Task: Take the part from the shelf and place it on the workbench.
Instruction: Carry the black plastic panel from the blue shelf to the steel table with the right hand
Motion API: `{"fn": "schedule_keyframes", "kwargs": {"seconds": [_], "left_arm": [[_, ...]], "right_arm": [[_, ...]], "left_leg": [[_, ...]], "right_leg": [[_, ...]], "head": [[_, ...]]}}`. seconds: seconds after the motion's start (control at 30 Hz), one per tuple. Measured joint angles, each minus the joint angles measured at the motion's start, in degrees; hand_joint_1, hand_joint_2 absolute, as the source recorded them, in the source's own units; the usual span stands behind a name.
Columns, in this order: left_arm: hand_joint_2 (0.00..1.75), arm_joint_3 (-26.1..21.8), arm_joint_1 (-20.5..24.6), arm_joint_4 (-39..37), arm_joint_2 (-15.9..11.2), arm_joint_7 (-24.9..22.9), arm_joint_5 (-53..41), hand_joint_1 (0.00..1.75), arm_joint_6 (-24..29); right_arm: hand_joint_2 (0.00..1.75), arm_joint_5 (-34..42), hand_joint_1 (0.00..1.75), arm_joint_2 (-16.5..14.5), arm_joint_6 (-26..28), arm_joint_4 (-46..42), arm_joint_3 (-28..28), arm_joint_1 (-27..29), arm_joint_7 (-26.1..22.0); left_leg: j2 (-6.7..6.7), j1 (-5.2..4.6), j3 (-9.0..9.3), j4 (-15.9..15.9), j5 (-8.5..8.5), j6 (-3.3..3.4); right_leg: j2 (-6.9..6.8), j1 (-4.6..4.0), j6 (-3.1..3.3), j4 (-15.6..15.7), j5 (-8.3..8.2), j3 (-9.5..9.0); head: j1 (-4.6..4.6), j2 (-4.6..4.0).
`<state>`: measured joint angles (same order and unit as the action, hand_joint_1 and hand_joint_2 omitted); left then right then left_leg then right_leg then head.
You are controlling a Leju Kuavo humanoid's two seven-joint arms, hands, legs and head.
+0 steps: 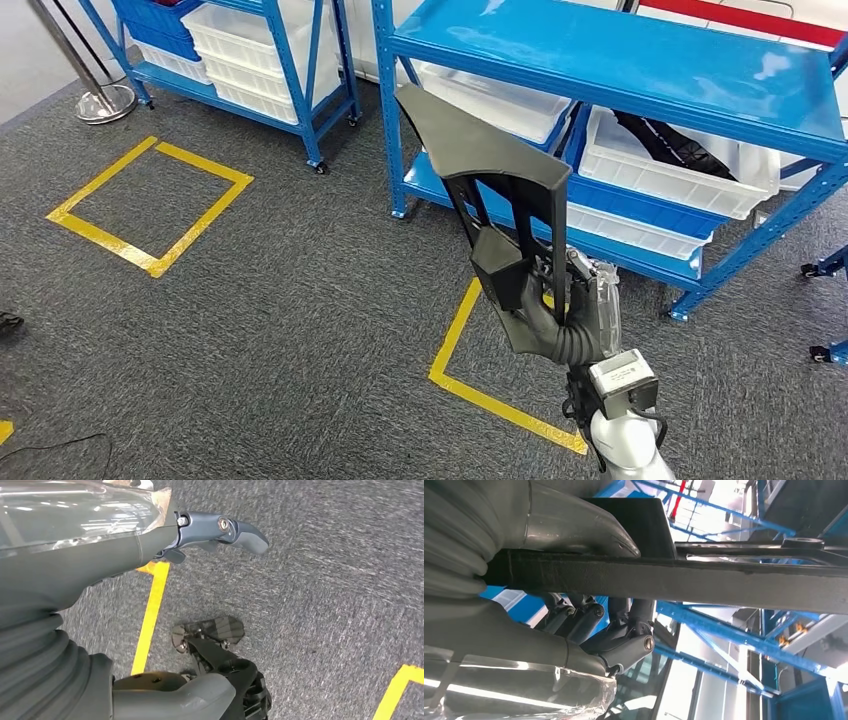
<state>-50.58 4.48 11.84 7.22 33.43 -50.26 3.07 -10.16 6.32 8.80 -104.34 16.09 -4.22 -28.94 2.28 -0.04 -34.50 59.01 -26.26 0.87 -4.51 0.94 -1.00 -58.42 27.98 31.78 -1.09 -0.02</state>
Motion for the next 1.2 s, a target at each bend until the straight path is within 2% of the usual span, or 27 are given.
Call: {"fn": "schedule_keyframes", "kwargs": {"seconds": [0.07,0.1,0.13,0.2,0.23,0.27,0.3,0.33,0.4,0.47,0.5,0.53,0.57,0.63,0.7,0.73,0.77,0.8,0.83,0.87,0.9,0.93,1.0,1.07,1.13,1.2], "left_arm": [[1.75,0.35,0.16,0.02,-0.26,0.06,-0.22,0.00,-0.06],[1.75,0.44,0.22,0.02,-0.33,-0.04,-0.23,0.00,-0.05],[1.75,0.50,0.30,0.03,-0.39,-0.24,-0.23,0.00,-0.04],[1.75,0.57,0.43,0.03,-0.52,-0.66,-0.25,0.00,-0.03],[1.75,0.58,0.40,0.03,-0.61,-0.80,-0.34,0.00,0.01],[1.75,0.58,0.28,0.03,-0.70,-0.86,-0.49,0.00,0.08],[1.75,0.60,0.11,0.03,-0.79,-0.88,-0.64,0.00,0.20],[1.75,0.61,-0.08,0.03,-0.86,-0.89,-0.73,0.00,0.33],[1.75,0.60,-0.35,0.03,-1.02,-0.89,-0.55,0.00,0.56],[1.75,0.56,-0.47,0.03,-1.31,-1.09,-0.05,0.00,0.89],[1.75,0.52,-0.55,0.03,-1.47,-1.32,0.19,0.00,1.08],[1.75,0.48,-0.69,0.03,-1.65,-1.57,0.33,0.00,1.26],[1.75,0.44,-0.84,0.03,-1.81,-1.80,0.39,0.00,1.39],[1.75,0.39,-0.95,0.03,-2.10,-2.06,0.39,0.00,1.62],[1.75,0.36,-0.76,0.03,-2.27,-2.13,0.39,0.00,1.80],[1.75,0.34,-0.68,0.03,-2.31,-2.14,0.39,0.00,1.85],[1.75,0.33,-0.67,0.02,-2.33,-2.15,0.39,0.00,1.87],[1.75,0.33,-0.69,0.02,-2.33,-2.15,0.39,0.00,1.91],[1.75,0.32,-0.69,0.01,-2.33,-2.15,0.41,0.00,1.96],[1.75,0.30,-0.65,0.01,-2.34,-2.15,0.44,0.00,2.05],[1.75,0.25,-0.55,0.02,-2.34,-2.15,0.48,0.00,2.16],[1.75,0.19,-0.40,0.02,-2.35,-2.16,0.52,0.00,2.25],[1.75,0.07,-0.03,0.03,-2.35,-2.39,0.71,0.00,2.33],[1.75,-0.05,0.23,0.03,-2.45,-2.87,0.92,0.00,2.31],[1.75,-0.15,0.47,0.03,-2.56,-3.45,0.95,0.00,2.12],[1.75,-0.20,1.00,0.04,-2.64,-4.01,0.83,0.00,1.71]], "right_arm": [[1.75,0.06,1.75,0.13,0.02,-0.39,0.02,0.44,-0.02],[1.75,0.23,1.75,0.28,0.03,-0.54,0.01,0.64,-0.07],[1.75,0.59,1.75,0.49,0.03,-0.66,0.00,0.84,-0.21],[1.75,1.63,1.75,1.01,0.03,-0.68,-0.03,1.41,-0.75],[1.75,2.18,1.75,1.24,0.03,-0.59,-0.03,1.67,-1.08],[1.75,2.70,1.75,1.43,0.03,-0.43,-0.01,1.83,-1.40],[1.75,3.22,1.75,1.57,0.03,-0.24,0.02,1.83,-1.68],[1.75,3.68,1.75,1.65,0.03,-0.04,0.05,1.67,-1.87],[1.75,4.51,1.75,1.79,0.03,0.37,0.14,1.11,-2.12],[1.75,5.30,1.75,1.84,0.12,0.80,0.41,0.56,-2.34],[1.75,5.71,1.75,1.86,0.22,1.06,0.68,0.28,-2.52],[1.75,6.06,1.75,1.88,0.33,1.36,1.00,-0.04,-2.72],[1.75,6.35,1.75,1.87,0.45,1.68,1.35,-0.44,-2.92],[1.75,6.74,1.75,1.79,0.65,2.23,2.09,-1.24,-3.27],[1.75,6.95,1.75,1.59,1.07,2.61,2.70,-1.56,-3.54],[1.75,6.98,1.75,1.47,1.35,2.76,2.96,-1.58,-3.64],[1.75,6.94,1.75,1.35,1.60,2.90,3.22,-1.58,-3.70],[1.75,6.84,1.75,1.24,1.80,2.99,3.50,-1.58,-3.75],[1.75,6.72,1.75,1.14,1.98,3.05,3.78,-1.58,-3.76],[1.75,6.60,1.75,1.05,2.13,3.06,4.05,-1.61,-3.77],[1.75,6.54,1.75,0.95,2.27,3.06,4.23,-1.65,-3.78],[1.75,6.49,1.75,0.87,2.38,3.08,4.36,-1.75,-3.80],[1.75,6.45,1.75,0.66,2.50,3.27,4.63,-2.13,-3.84],[1.75,6.44,1.75,0.12,2.67,3.63,5.08,-2.55,-3.88],[1.75,6.48,1.75,-0.51,2.86,3.94,5.40,-2.84,-3.92],[1.75,6.58,1.75,-0.91,2.90,4.37,5.47,-3.18,-3.57]], "left_leg": [[-0.93,-0.12,0.20,-0.64,0.47,0.78],[-1.35,-0.05,0.41,-1.12,0.84,1.19],[-1.75,0.08,0.61,-1.58,1.23,1.57],[-2.76,0.18,0.60,-1.90,1.57,2.01],[-3.37,0.16,0.54,-1.89,1.61,2.10],[-4.00,0.15,0.50,-1.86,1.62,2.11],[-4.67,0.14,0.50,-1.80,1.63,2.10],[-5.31,0.15,0.51,-1.69,1.62,2.06],[-6.60,0.04,0.25,-1.07,1.45,1.77],[-7.71,-0.14,-0.41,-0.33,1.24,1.22],[-8.20,-0.14,-0.75,-0.12,1.25,0.90],[-8.67,0.00,-0.97,-0.13,1.33,0.62],[-8.53,0.14,-1.15,0.04,1.28,0.33],[-6.40,0.25,-2.31,2.40,-0.19,-0.32],[-3.77,0.41,-5.42,8.67,-3.43,-0.98],[-3.26,0.60,-7.27,12.21,-4.82,-1.26],[-3.00,0.79,-8.62,14.63,-5.41,-1.47],[-2.82,0.96,-9.05,15.24,-5.03,-1.61],[-2.57,1.08,-8.30,13.60,-3.68,-1.63],[-2.06,1.14,-6.57,10.22,-1.80,-1.54],[-0.98,1.07,-4.53,6.31,-0.28,-1.38],[-0.16,0.86,-2.84,3.08,0.80,-1.12],[0.57,0.26,-1.53,0.35,1.18,-0.54],[-0.57,0.02,-1.44,-0.07,1.36,0.24],[-1.54,0.12,-0.85,-0.99,1.81,1.10],[-2.57,0.19,-0.50,-1.46,2.08,1.67]], "right_leg": [[-0.31,-0.04,-0.68,0.03,0.11,-0.04],[0.34,-0.07,-0.79,-0.79,0.69,0.31],[1.32,-0.12,-0.66,-2.78,1.84,1.20],[3.31,-0.01,0.09,-9.86,5.17,4.47],[3.68,0.01,0.25,-13.35,6.44,6.14],[3.87,0.02,0.11,-15.33,6.92,7.12],[4.02,0.04,-0.29,-15.13,6.44,7.05],[4.29,0.09,-0.84,-12.79,5.18,5.92],[6.39,0.40,-1.70,-5.19,2.09,2.32],[8.06,0.58,-1.45,-0.80,0.62,0.32],[8.08,0.47,-1.05,-0.39,0.53,0.19],[7.48,0.43,-0.62,-0.40,0.42,0.13],[7.00,0.47,-0.25,-0.32,0.29,0.07],[5.88,0.66,0.53,-0.12,0.14,-0.13],[4.59,0.53,1.10,-0.08,0.25,-0.23],[3.90,0.42,1.27,-0.08,0.33,-0.26],[3.21,0.35,1.37,-0.09,0.41,-0.29],[2.58,0.32,1.45,-0.09,0.50,-0.34],[2.00,0.32,1.46,-0.09,0.59,-0.44],[1.47,0.32,1.42,-0.09,0.73,-0.60],[0.99,0.28,1.28,-0.08,0.89,-0.78],[0.55,0.07,1.04,-0.09,1.09,-0.92],[-0.27,-0.20,0.48,-0.03,1.38,-1.08],[-0.80,-0.22,-0.13,0.05,1.59,-1.14],[0.67,-0.14,-0.36,-1.56,2.63,-0.57],[2.99,-0.02,0.11,-7.44,5.23,2.23]], "head": [[0.02,0.00],[0.04,0.00],[0.13,0.00],[0.29,0.00],[0.37,0.00],[0.38,0.00],[0.39,0.00],[0.40,0.00],[0.44,0.00],[0.40,0.00],[0.38,0.00],[0.34,0.00],[0.36,0.00],[0.04,0.00],[-0.30,0.00],[-0.32,0.00],[-0.32,0.00],[-0.34,0.00],[-0.34,0.00],[-0.36,0.00],[-0.36,0.00],[-0.31,0.00],[-0.20,0.00],[-0.14,0.00],[-0.08,0.00],[0.09,0.00]]}}
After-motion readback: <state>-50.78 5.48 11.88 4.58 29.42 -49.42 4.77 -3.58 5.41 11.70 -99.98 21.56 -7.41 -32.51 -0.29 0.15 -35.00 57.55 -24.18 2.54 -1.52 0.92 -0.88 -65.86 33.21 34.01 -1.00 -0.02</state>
